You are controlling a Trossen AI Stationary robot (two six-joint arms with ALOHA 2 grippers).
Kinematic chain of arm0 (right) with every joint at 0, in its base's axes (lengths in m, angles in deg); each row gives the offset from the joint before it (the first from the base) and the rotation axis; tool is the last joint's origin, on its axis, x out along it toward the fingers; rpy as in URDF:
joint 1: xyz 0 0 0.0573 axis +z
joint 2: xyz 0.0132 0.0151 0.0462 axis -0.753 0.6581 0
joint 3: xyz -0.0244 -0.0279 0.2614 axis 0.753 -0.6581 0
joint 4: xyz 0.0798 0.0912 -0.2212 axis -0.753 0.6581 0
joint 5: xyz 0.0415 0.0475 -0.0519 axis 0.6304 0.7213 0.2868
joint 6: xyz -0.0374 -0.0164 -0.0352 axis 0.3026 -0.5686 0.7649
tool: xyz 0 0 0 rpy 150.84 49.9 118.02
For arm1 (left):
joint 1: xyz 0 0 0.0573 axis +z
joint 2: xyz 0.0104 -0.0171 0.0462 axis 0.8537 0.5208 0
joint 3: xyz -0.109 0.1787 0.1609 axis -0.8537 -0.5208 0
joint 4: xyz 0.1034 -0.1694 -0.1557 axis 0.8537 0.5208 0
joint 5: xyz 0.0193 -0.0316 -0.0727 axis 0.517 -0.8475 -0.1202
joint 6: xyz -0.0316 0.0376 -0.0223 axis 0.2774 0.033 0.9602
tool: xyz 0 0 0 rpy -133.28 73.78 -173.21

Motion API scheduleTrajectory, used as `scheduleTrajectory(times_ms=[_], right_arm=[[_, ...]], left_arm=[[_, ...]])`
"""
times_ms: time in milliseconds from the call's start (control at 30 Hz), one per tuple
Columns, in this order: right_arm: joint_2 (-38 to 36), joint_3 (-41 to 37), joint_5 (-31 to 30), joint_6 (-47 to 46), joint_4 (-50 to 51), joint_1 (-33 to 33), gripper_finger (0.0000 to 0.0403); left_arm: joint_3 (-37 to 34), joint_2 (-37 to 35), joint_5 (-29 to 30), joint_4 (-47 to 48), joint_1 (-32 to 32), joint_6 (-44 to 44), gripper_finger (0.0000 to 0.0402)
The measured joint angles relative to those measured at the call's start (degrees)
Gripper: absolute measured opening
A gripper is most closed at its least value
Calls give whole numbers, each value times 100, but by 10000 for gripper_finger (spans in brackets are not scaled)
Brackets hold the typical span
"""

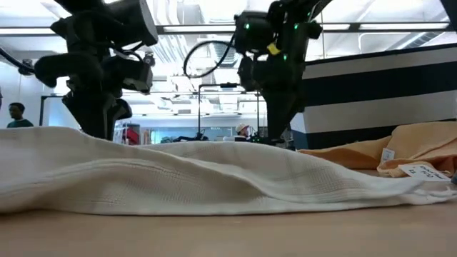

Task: Fold towel
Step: Fold the white towel

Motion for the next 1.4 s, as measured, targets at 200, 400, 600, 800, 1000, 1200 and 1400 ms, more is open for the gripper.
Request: scheduleTrajectory(times_ms=[200, 400, 600, 800, 1000, 1200, 1400], right_arm=[[-156, -30, 154, -2113, -28, 790, 137], [-181, -71, 208, -3938, -114, 2043, 169], [-168, -314, -237, -4874, -628, 3007, 185], [-168, -531, -1038, -3925, -1011, 3476, 181], [-99, -900, -1104, -2813, -1696, 3530, 173], [-66, -917, -1055, -2235, -1897, 3740, 174], [-61, -915, -1080, -2303, -2144, 3983, 176]], left_arm=[[-118, -170, -114, -143, -33, 104, 75], [-231, -326, -586, -1229, -437, 511, 75], [-255, -312, -535, -2364, -1390, 1097, 75], [-175, -312, 85, -2523, -2483, 2426, 75], [-172, -131, 514, -2518, -3493, 3994, 75], [-10, 225, 1008, -2571, -4279, 5033, 78], [160, 828, 1152, -2585, -4420, 5220, 111]])
